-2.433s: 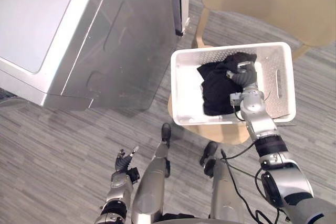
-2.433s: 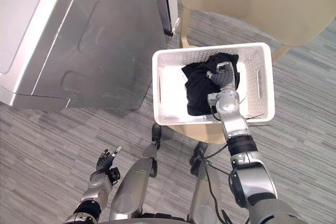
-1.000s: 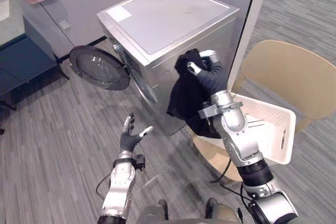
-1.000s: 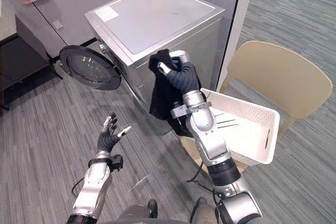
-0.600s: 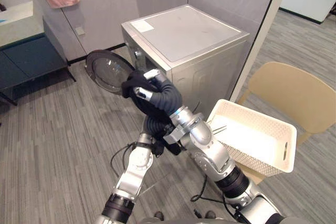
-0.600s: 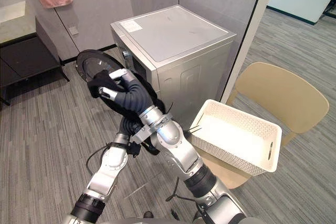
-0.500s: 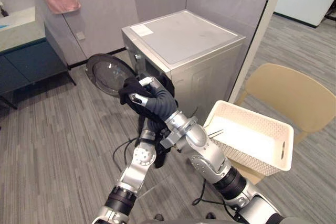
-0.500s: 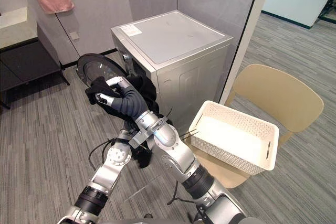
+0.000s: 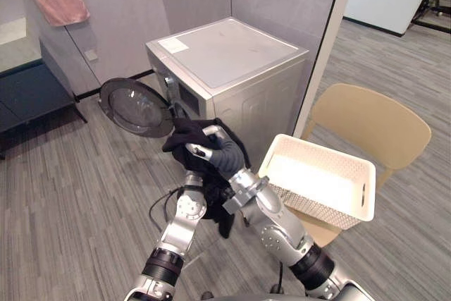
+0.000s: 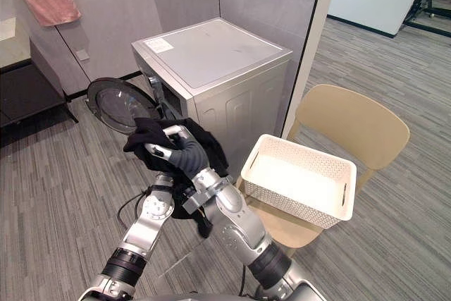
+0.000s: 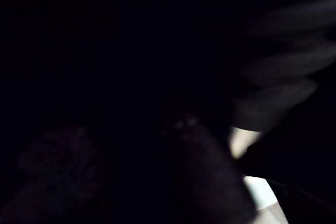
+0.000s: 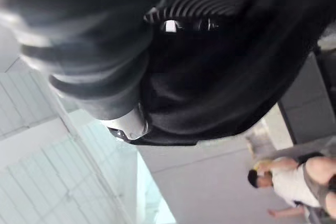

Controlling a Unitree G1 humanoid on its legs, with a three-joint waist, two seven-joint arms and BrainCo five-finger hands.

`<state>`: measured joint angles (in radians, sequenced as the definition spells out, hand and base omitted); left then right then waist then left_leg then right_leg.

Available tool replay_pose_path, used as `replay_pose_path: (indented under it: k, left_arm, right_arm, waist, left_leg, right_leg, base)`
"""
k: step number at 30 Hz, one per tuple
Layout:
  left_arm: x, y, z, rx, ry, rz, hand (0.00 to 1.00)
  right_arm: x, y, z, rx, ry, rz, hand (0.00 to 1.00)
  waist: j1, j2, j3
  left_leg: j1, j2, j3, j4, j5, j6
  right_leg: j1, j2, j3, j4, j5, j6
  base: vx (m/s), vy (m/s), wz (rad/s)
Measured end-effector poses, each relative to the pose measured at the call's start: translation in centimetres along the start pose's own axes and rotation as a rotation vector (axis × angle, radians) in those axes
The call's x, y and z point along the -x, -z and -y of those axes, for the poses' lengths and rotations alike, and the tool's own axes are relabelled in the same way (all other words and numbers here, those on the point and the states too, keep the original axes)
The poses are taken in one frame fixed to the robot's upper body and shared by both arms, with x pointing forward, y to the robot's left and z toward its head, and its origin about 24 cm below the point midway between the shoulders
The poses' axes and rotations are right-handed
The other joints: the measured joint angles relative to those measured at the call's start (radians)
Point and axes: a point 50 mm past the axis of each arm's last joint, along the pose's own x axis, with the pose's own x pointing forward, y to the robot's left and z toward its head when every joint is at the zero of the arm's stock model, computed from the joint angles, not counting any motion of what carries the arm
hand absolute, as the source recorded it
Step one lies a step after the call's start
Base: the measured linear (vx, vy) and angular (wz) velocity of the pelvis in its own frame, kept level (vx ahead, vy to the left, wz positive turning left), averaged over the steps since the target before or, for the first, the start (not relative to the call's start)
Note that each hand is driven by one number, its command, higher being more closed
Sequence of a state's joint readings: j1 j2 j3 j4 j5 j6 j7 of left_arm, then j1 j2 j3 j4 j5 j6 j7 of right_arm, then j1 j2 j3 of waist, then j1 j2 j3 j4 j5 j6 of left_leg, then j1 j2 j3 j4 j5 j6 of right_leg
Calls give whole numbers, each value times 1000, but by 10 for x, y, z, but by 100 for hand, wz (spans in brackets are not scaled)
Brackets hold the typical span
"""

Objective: Pick up the laundry basket with both hands and put the clothes into the washing machine.

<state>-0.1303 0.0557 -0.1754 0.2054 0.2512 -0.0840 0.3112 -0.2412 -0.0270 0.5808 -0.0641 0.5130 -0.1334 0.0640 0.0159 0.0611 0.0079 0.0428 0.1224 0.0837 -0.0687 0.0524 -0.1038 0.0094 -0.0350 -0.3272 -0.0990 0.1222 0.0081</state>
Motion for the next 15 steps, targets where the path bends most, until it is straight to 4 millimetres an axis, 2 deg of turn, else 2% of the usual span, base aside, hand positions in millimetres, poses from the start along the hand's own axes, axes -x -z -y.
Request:
replay_pose_path:
  k: [4,6,7,9,10,12,13,15]
  left_arm:
    - [13,17,-19,43,-88,-79,100]
    - [24,30,-33,61,-145,-134,100]
    - [26,32,-35,62,-154,-144,100]
    - [40,49,-51,61,-214,-215,100]
    - [43,52,-54,59,-222,-230,100]
    - [58,66,-64,62,-246,-293,100]
    - [60,67,-65,62,-246,-301,100]
    - [73,84,-71,59,-246,-382,100]
  right_arm:
    - [13,-13,37,306,158,9,0]
    - [28,-22,57,474,262,2,0]
    - [30,-24,59,499,275,1,0]
    - [49,-30,72,653,352,-27,0]
    - [55,-30,75,677,366,-42,0]
    - [79,-25,89,784,415,-142,0]
    - [82,-23,90,795,418,-156,0]
    - [108,-2,103,851,436,-325,0]
  waist:
    - [1,0,0]
    - [5,0,0]
    - [5,0,0]
    - [4,0,0]
    - [4,0,0]
    - [5,0,0]
    - [6,0,0]
    - [12,0,0]
  left_leg:
    - [0,-1,0,-1,0,0]
    - [0,-1,-1,-2,0,0]
    - [0,-1,-1,-2,0,0]
    - [0,-1,-1,-2,-1,0]
    - [-1,-1,-1,-3,-1,0]
    - [-12,0,-4,-3,-1,0]
    - [-13,0,-4,-3,-1,0]
    - [-28,1,-13,2,-4,3]
  right_leg:
    - [1,-1,0,0,-1,1]
    - [1,-1,0,0,-3,4]
    - [1,-1,0,0,-3,4]
    - [1,0,0,0,-5,5]
    - [1,0,0,0,-6,5]
    - [-1,0,-2,0,-15,13]
    - [-2,0,-2,0,-15,13]
    - [-10,0,-8,0,-16,13]
  base:
    - [2,17,0]
    - [0,0,0]
    - [0,0,0]
    - [0,0,0]
    - [0,0,0]
    - [-13,7,2]
    - [-24,13,3]
    - [0,12,9]
